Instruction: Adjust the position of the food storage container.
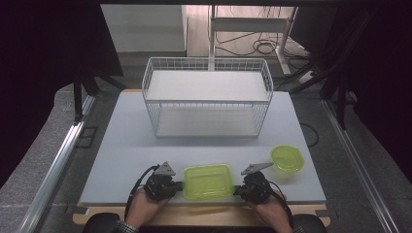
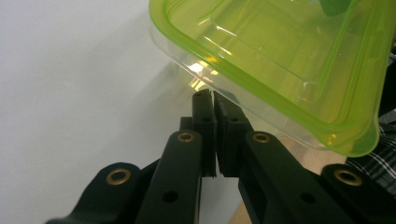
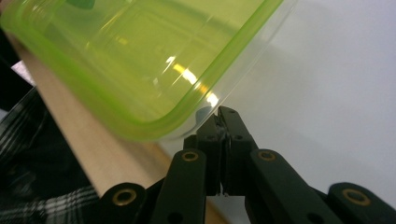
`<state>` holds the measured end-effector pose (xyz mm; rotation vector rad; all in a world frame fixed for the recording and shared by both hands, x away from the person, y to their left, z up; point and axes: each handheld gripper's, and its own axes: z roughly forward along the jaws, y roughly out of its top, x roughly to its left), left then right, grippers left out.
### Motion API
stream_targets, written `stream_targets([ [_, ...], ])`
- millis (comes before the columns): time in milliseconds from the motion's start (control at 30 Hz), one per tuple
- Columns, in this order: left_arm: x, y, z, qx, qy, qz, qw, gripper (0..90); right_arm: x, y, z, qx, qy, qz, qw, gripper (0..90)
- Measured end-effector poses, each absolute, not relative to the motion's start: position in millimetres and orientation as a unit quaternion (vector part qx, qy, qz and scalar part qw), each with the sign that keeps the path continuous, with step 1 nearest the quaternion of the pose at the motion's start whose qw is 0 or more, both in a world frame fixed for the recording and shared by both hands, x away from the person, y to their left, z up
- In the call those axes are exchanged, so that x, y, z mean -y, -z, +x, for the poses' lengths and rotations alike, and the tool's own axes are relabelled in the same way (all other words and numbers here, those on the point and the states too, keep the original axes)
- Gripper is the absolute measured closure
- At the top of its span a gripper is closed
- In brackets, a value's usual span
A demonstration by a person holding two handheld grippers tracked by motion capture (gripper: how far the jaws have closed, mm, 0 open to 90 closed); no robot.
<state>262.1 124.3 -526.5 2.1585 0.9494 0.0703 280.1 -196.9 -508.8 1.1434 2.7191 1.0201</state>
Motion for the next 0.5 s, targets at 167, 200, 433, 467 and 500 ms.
stream_targets([
  [167,-124.1,526.6,267.9,-0.383,-0.033,0.841,0.382,88.2,191.5,509.3,298.8,-0.869,-0.323,0.375,0.016,87.3],
  [200,-124.4,526.7,269.0,-0.384,-0.033,0.840,0.381,88.2,190.3,509.2,302.9,-0.869,-0.324,0.375,0.018,87.3],
  [433,-122.8,527.7,269.9,-0.385,-0.033,0.840,0.382,87.2,187.0,506.4,325.8,-0.864,-0.327,0.381,0.023,87.4],
  [467,-122.4,527.6,270.9,-0.387,-0.035,0.838,0.383,87.1,186.6,506.2,328.8,-0.864,-0.328,0.382,0.024,87.4],
  [500,-121.8,528.0,273.4,-0.391,-0.037,0.836,0.383,87.1,185.2,506.3,334.1,-0.863,-0.328,0.384,0.025,87.6],
])
